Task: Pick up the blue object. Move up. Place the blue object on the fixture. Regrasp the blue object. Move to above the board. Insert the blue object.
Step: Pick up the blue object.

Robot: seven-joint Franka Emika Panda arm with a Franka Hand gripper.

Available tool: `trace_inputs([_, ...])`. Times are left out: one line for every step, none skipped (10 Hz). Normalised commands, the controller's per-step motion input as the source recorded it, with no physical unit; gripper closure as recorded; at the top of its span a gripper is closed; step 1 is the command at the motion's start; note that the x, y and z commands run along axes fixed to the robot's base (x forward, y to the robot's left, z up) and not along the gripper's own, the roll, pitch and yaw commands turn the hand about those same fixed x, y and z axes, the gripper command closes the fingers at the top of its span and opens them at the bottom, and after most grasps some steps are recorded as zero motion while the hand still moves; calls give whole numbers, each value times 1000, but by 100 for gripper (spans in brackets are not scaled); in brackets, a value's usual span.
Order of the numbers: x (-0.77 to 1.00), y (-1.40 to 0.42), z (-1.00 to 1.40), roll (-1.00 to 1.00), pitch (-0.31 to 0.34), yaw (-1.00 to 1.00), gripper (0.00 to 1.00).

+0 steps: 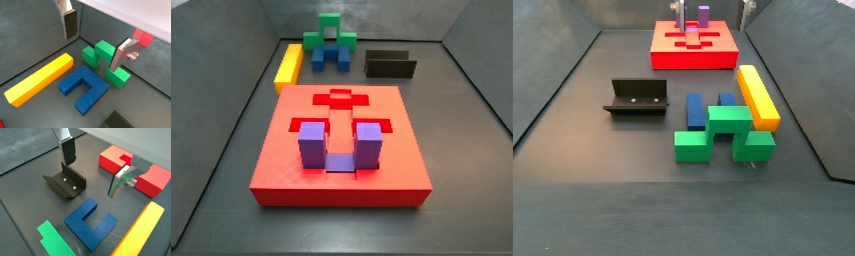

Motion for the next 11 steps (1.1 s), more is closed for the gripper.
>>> trace_inputs([114,-111,-49,3,51,0,0])
trace_inputs([343,-380,-271,57,0,40,0])
trace_inputs([634,-383,-323,74,30,49,0])
trace_inputs([723,-363,-486,99,7,63,0])
trace_inputs([443,-297,-749,109,-19,86,0])
trace_inputs([143,-203,-877,129,-93,69,0])
trace_inputs([0,-77,-983,114,-100,0,0])
trace_inputs([-31,-9,-1000,43,-110,0,0])
trace_inputs([-46,0,-1000,0,-99,0,0])
trace_inputs([-9,86,-977,14,-53,-43,0])
trace_inputs([-51,97,-946,0,-41,-77,0])
